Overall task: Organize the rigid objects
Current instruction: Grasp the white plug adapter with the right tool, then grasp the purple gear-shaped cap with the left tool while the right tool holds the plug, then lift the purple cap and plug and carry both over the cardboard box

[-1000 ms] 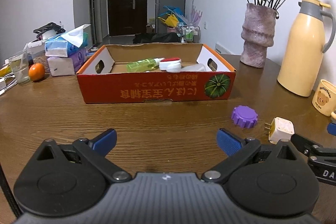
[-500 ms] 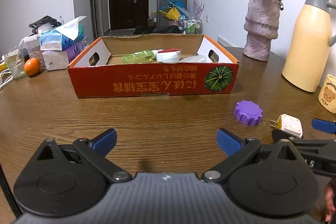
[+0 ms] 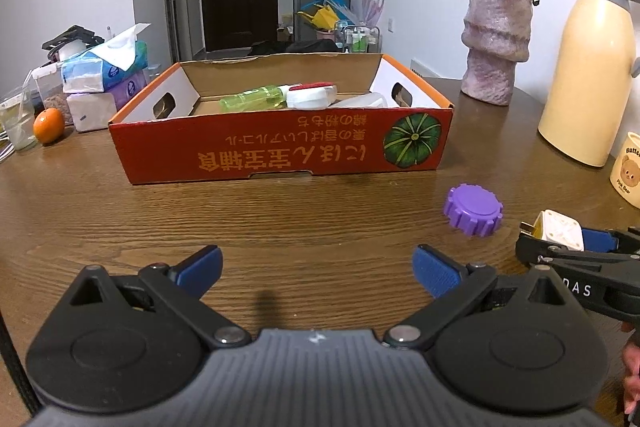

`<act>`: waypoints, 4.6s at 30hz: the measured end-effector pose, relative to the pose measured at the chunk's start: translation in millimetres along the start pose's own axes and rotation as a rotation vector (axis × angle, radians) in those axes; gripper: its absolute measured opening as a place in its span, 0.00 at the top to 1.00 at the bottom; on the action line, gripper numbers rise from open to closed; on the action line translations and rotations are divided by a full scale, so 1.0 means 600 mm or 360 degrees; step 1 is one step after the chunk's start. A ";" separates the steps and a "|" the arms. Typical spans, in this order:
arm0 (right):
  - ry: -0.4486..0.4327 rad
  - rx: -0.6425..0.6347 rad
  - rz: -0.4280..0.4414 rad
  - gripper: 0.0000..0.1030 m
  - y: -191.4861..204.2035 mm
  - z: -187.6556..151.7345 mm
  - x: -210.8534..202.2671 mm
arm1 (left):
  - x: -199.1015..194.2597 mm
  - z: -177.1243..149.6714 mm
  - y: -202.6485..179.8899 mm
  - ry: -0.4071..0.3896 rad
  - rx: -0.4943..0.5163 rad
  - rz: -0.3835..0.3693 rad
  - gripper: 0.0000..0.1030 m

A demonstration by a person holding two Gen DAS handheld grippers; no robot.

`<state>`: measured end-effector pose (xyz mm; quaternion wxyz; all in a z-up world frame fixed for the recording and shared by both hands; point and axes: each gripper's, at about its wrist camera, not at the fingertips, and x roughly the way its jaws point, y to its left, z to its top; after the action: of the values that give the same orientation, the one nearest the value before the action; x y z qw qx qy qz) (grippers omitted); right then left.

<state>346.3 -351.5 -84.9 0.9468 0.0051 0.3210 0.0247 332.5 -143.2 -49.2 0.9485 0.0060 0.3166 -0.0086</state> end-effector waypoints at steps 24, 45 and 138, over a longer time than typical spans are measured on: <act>-0.0178 0.0078 -0.0021 0.43 -0.070 0.012 -0.025 | 0.048 0.018 -0.110 0.0017 0.0128 -0.0064 0.00; -0.0276 0.0188 -0.0024 0.43 -0.149 0.024 -0.029 | 0.130 0.044 -0.194 0.0136 0.0106 -0.0109 0.00; -0.0469 0.0197 0.0115 0.43 0.170 0.031 -0.063 | -0.021 0.073 0.112 -0.0203 -0.0090 -0.0054 0.46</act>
<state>323.1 -251.3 -44.7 0.9799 0.0785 0.1792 0.0379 350.3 -76.4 -6.3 0.9663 -0.0267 0.2556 -0.0160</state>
